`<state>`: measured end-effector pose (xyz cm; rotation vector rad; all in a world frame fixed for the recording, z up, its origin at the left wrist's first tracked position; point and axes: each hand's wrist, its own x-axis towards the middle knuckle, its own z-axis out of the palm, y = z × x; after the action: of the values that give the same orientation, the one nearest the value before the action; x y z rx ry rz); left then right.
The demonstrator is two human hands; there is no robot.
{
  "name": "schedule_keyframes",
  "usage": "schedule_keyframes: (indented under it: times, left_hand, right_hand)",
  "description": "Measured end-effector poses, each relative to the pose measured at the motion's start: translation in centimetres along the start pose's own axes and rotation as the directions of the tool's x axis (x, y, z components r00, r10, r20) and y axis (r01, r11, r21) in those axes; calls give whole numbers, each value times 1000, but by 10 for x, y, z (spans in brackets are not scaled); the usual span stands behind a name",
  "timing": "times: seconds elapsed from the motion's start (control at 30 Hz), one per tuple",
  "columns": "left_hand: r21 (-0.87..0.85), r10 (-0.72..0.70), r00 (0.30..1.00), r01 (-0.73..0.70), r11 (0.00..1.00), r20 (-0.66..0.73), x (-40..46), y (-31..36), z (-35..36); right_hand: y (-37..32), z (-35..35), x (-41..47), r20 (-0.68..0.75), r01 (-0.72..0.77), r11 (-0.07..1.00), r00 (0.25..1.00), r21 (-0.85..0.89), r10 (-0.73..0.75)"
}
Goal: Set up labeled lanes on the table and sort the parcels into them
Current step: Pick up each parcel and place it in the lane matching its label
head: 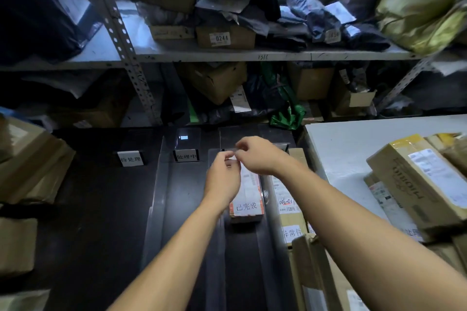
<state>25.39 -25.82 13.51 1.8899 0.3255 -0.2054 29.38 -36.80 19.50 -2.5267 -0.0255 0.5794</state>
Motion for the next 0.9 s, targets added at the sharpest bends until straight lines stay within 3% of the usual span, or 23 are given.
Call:
schedule_keyframes:
  times: [0.2, 0.33, 0.67, 0.9]
  left_hand:
    - [10, 211, 971, -211, 977, -116, -35, 16, -99]
    - [55, 248, 949, -242, 969, -197, -63, 2, -190]
    - [59, 103, 877, -86, 995, -468, -126, -93, -404]
    - [-88, 67, 790, -152, 984, -610, -155, -115, -498]
  right_hand:
    - [-75, 29, -54, -223, 193, 970, 962, 147, -158]
    - [-146, 66, -78, -291, 300, 933, 927, 198, -236]
    - [-328, 210, -111, -182, 501, 811, 865, 302, -467]
    - [-420, 258, -117, -161, 528, 711, 840, 464, -519]
